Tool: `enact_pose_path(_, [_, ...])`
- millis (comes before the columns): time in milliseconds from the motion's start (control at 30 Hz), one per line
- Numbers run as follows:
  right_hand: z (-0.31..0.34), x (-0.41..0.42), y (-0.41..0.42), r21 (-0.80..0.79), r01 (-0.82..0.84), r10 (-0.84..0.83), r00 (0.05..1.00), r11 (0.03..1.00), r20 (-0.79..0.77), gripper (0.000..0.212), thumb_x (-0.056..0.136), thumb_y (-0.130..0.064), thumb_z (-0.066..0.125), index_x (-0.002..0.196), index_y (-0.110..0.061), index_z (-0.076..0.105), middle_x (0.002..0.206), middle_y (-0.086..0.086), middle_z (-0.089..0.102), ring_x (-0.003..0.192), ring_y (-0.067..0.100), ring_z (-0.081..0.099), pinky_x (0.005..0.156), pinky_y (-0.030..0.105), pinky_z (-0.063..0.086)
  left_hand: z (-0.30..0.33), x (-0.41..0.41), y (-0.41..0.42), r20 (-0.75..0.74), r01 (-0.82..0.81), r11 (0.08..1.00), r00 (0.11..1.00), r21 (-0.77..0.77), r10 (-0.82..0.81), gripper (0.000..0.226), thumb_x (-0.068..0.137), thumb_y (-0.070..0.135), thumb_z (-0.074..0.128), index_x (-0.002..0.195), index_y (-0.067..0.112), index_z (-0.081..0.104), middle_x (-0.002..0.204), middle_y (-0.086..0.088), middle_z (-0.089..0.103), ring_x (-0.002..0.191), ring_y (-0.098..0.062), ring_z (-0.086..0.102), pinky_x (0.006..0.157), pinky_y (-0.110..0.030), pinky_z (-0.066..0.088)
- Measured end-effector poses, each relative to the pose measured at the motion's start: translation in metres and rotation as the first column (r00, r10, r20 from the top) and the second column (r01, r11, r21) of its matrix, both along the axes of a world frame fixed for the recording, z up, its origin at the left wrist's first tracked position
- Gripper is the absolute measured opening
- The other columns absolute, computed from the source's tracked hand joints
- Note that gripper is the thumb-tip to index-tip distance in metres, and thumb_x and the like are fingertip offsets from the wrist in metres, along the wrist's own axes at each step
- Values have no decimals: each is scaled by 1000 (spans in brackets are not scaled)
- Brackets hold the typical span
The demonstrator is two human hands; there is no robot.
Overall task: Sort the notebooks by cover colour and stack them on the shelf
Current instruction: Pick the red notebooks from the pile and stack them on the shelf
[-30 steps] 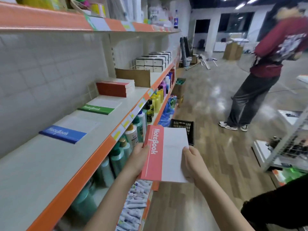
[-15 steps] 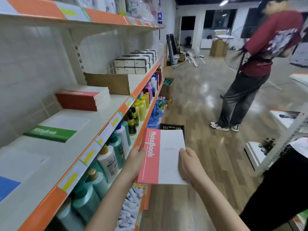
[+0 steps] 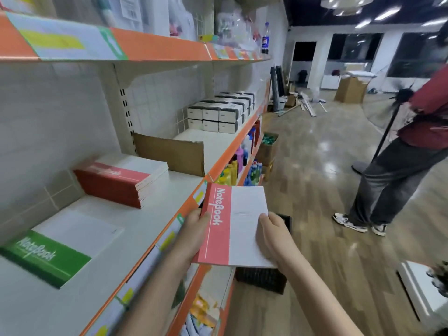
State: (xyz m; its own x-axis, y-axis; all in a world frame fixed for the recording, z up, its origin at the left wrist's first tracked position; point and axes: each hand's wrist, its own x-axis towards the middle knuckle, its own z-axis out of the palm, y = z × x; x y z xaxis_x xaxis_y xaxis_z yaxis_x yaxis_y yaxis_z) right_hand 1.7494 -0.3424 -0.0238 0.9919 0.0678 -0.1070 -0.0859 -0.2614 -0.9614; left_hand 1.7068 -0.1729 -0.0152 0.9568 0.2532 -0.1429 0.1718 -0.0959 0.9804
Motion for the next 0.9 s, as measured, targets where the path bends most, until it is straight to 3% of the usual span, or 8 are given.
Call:
enact_pose_path(133, [13,30,31,22,-126,125,991,992,41,32,101,-25,31,105,-5,55,111,14,61,105,27,57,95,40,43,14,15,27,-4,-106,994,994,21,106,29,95,48,46,102,23,60,87,1,74,77,-17,72,74,-34,57])
enact_pose_path(233, [21,51,62,29,-219,218,975,975,48,28,101,-27,32,103,-12,55,110,9,61,104,26,57,98,45,43,23,19,48,16,-226,974,974,10,226,26,97,42,46,103,21,61,90,-1,73,80,-18,72,78,-36,56])
enact_pose_path(367, [32,81,109,63,-373,365,924,926,112,24,100,-23,33,91,-20,55,97,1,62,89,15,59,73,28,45,38,22,76,97,-412,911,906,-16,412,26,98,35,47,113,19,60,103,-6,71,92,-22,69,79,-35,55])
enact_pose_path(467, [41,104,149,19,-489,482,865,872,135,25,99,-21,35,93,-10,57,91,5,59,80,14,54,66,27,40,48,25,99,94,-554,831,826,-39,555,23,99,32,46,108,14,57,103,-10,70,92,-26,68,70,-29,53])
enact_pose_path(567, [48,128,189,15,-637,632,767,770,111,28,100,-23,35,97,-7,57,91,7,60,79,16,55,67,29,41,51,27,119,92,-646,762,757,-48,647,27,100,34,43,111,15,58,101,-9,70,89,-25,70,74,-33,55])
enact_pose_path(733, [65,168,238,-32,-794,793,605,608,72,33,100,-25,37,92,-1,58,78,5,55,62,13,54,48,16,42,53,36,146,121,-785,618,610,-40,783,30,102,22,38,86,15,63,85,-7,71,76,-21,66,71,-29,50])
enact_pose_path(833, [74,191,259,-87,-840,844,531,536,76,31,99,-25,40,81,-7,58,67,2,53,45,5,53,38,10,35,52,44,162,101,-811,585,584,20,806,33,100,22,42,79,13,66,82,-7,73,80,-25,68,77,-33,47])
enact_pose_path(900, [75,204,273,-116,-862,870,488,493,74,32,98,-26,43,79,-3,55,68,7,49,46,9,51,39,12,33,52,51,169,85,-824,566,566,22,820,33,99,24,43,81,13,68,82,-8,74,80,-26,67,76,-34,45])
